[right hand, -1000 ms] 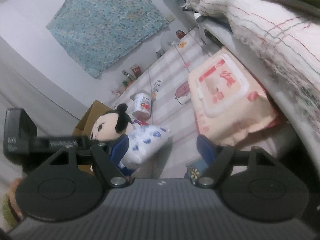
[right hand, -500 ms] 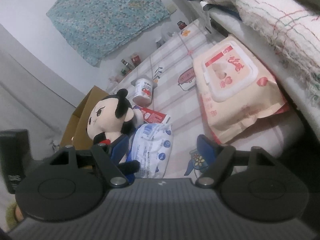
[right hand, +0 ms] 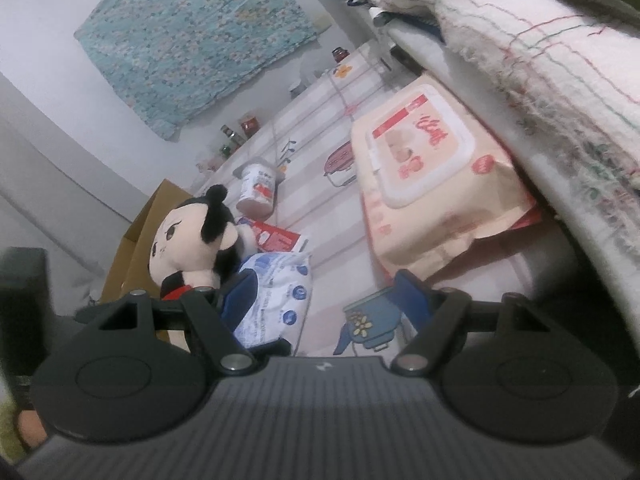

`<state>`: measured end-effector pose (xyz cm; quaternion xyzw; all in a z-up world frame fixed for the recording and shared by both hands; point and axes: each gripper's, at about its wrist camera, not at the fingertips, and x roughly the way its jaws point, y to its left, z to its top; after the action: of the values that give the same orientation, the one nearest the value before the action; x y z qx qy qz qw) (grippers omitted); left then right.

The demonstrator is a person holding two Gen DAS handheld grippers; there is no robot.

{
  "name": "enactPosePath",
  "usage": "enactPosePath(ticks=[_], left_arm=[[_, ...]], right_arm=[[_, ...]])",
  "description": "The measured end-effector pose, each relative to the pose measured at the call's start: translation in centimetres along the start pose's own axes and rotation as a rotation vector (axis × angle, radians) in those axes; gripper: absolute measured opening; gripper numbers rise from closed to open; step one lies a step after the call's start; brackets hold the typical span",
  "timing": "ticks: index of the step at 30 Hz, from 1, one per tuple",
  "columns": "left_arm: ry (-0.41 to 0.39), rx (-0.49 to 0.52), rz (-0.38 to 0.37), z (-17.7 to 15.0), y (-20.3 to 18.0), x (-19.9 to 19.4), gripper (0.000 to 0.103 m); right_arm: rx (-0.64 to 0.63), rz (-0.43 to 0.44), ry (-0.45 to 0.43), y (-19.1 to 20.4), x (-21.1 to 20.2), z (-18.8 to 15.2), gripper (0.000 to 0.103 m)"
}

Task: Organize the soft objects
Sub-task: 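Lift the blue wipes packet with the left gripper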

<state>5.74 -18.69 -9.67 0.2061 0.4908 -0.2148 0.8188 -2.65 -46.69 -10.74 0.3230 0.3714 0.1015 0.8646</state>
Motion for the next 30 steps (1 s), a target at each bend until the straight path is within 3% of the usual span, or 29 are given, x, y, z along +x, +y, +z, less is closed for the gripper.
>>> enactPosePath(ticks=[5,9,11,14,21,25,30], left_arm=[[0.049,-0.029,0.059,-0.3,1.1,2.0,0.078],[0.020,-0.086,0.041,-0.3,2.4,1.4,0.062],[0.004,-0.133,0.017,-0.2,3.2,0.7,0.060],[-0.017,-0.264,-0.101,-0.2,5.4,-0.3,0.058],[-0.052,-0.738,-0.590,-2.9,10.4,1.3,0.058],[-0.041,-0.834,-0.672,-3.9,10.3,2.8,0.057],[-0.038,-0.886,-0.693,-4.9,10.9,3.2,0.058]], right_arm=[[0.010,-0.013,-0.006,-0.6,0.0,0.1,0.075],[0.019,-0.014,0.005,-1.0,0.5,0.0,0.075],[0.025,-0.005,0.010,-0.9,0.7,-0.1,0.075],[0.045,0.028,0.017,-0.9,0.9,-0.1,0.075],[0.082,0.070,0.003,-0.8,0.6,0.1,0.076],[0.084,0.068,0.008,-0.4,0.7,0.0,0.076],[0.081,0.088,0.010,0.2,1.3,0.2,0.075]])
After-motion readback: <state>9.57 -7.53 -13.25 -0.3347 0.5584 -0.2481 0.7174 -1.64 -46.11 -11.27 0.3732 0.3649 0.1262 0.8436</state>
